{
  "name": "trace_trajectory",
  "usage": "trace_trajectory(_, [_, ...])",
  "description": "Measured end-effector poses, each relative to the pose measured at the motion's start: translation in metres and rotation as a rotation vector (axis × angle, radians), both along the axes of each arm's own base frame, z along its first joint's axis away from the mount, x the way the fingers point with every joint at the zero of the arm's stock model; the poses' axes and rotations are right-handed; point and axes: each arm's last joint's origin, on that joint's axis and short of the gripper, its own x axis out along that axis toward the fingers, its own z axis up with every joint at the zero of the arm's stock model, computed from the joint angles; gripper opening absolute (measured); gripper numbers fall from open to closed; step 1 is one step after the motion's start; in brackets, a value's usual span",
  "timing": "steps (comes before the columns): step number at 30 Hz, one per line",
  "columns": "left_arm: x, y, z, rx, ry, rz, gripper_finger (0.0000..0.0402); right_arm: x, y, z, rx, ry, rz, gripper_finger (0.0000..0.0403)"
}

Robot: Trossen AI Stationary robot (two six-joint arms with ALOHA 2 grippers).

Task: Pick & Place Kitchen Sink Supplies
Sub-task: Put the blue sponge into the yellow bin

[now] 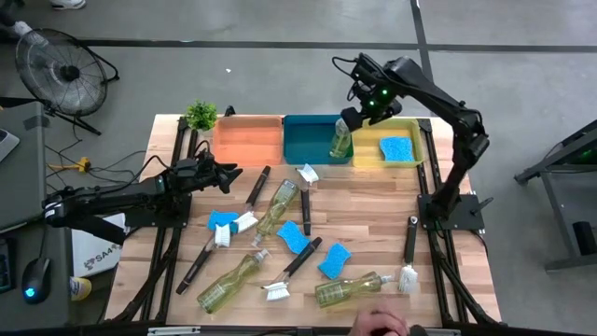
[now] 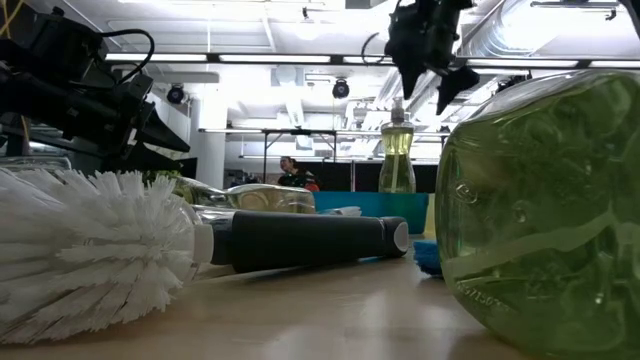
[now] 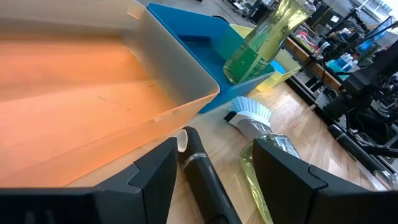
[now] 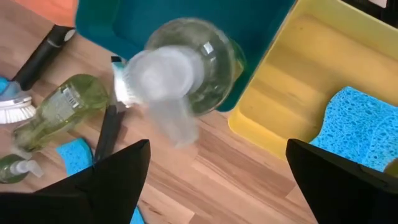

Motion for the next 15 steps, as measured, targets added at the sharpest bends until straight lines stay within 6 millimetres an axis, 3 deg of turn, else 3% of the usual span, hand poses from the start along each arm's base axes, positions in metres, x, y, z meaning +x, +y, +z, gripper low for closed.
trace_trajectory(9, [0.0,0.0,0.0,0.0,0.0,0.0,0.0205,-0.011,0.055,0.031,-0.082,0.029,0.099,0.0369])
trace_trajectory(15, [0.0,0.0,0.0,0.0,0.0,0.0,0.0205,-0.023,0.095,0.028,-0.076,0.015,0.154,0.0369])
